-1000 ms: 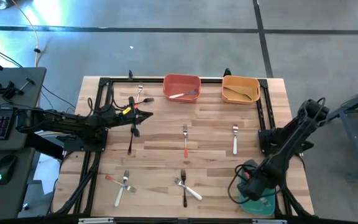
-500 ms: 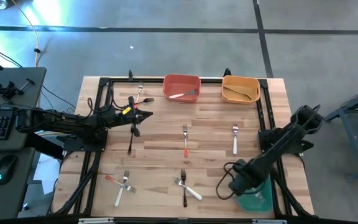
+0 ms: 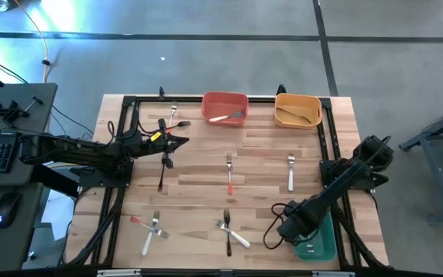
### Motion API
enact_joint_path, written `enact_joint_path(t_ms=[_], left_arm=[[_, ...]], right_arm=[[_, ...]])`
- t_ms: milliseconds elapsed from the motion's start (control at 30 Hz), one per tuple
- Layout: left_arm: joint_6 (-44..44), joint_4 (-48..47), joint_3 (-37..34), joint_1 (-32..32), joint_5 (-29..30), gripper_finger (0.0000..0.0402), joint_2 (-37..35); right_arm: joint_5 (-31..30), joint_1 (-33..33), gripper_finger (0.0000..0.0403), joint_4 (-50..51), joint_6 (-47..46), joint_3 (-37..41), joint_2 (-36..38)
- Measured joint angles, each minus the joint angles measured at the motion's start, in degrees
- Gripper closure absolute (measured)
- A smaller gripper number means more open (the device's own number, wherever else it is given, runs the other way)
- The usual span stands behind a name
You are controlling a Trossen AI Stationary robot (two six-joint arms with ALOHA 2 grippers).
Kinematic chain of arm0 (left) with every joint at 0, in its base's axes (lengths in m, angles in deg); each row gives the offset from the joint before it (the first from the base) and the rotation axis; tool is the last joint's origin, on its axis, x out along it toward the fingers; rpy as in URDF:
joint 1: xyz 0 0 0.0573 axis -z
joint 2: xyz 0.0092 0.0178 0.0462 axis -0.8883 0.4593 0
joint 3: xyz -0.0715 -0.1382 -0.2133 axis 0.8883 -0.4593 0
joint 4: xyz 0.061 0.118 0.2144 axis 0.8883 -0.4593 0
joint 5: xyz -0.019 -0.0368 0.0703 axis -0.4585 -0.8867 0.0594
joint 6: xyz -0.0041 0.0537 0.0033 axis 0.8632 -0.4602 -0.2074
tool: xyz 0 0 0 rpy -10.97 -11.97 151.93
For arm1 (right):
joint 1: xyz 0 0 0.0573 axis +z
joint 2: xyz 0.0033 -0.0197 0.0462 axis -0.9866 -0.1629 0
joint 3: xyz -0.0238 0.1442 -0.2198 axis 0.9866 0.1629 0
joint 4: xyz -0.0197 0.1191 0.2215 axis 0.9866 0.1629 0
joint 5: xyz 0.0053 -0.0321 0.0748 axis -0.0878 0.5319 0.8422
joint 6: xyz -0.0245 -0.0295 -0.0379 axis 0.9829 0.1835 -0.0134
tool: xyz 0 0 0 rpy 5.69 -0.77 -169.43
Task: Sort silverware by color (type)
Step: Put the black fork into the yellow bin
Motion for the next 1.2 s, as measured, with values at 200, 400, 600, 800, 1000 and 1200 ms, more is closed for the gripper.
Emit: enact_joint_path(t_ms=[200, 400, 600, 800, 1000, 1200], left_arm=[[1.48, -0.07, 0.00, 0.00, -0.02, 0.0401, 0.00], [2.58, -0.07, 0.00, 0.00, -0.02, 0.0401, 0.00], [2.65, -0.20, 0.00, 0.00, -0.02, 0.0401, 0.00], [3.13, -0.64, 0.02, 0.00, -0.02, 0.0401, 0.00], [3.13, -0.62, 0.00, 0.00, -0.02, 0.0401, 0.00], [2.58, -0.44, 0.02, 0.04, -0.02, 0.0401, 0.00]], right_arm=[[7.60, 0.04, 0.0342, 2.73, 4.29, -1.36, 0.00], [2.26, -2.00, 0.0397, 13.79, 13.23, -6.86, 2.95], [-13.19, -7.21, 0.0400, 12.17, 27.57, -8.37, 9.01], [-21.68, -15.18, 0.0402, 2.99, 49.39, -8.37, 11.81], [-32.45, -20.00, 0.0402, -4.87, 65.65, -8.37, 12.02], [-32.40, -24.14, 0.0402, -15.93, 76.77, -5.83, 11.98]])
